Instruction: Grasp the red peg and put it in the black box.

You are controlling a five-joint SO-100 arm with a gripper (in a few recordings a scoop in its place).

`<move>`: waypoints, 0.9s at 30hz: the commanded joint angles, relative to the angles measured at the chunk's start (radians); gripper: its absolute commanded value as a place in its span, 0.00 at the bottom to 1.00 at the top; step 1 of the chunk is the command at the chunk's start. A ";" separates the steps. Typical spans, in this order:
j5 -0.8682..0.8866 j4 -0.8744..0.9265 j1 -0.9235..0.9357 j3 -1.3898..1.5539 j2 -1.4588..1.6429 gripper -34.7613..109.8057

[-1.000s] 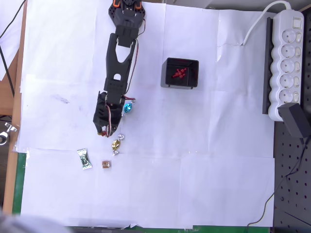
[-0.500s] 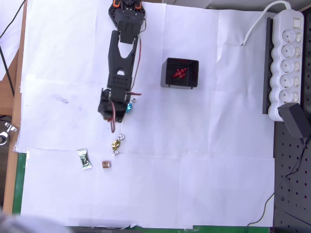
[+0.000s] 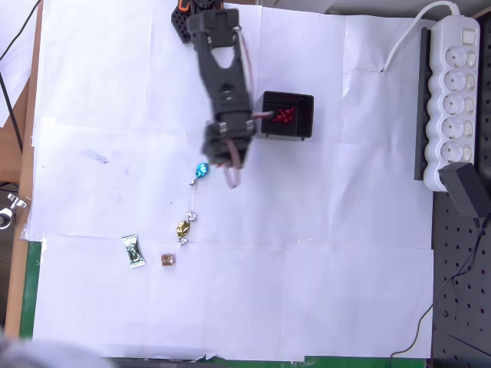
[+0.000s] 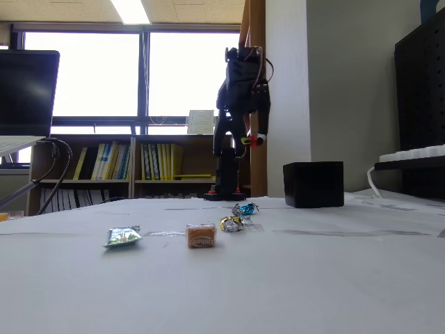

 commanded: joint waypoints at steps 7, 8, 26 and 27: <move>0.160 0.048 -0.313 -0.074 -0.146 0.24; 0.169 0.048 -0.337 -0.087 -0.152 0.24; 0.262 -0.048 -0.479 -0.241 -0.192 0.25; 0.261 -0.048 -0.477 -0.238 -0.192 0.25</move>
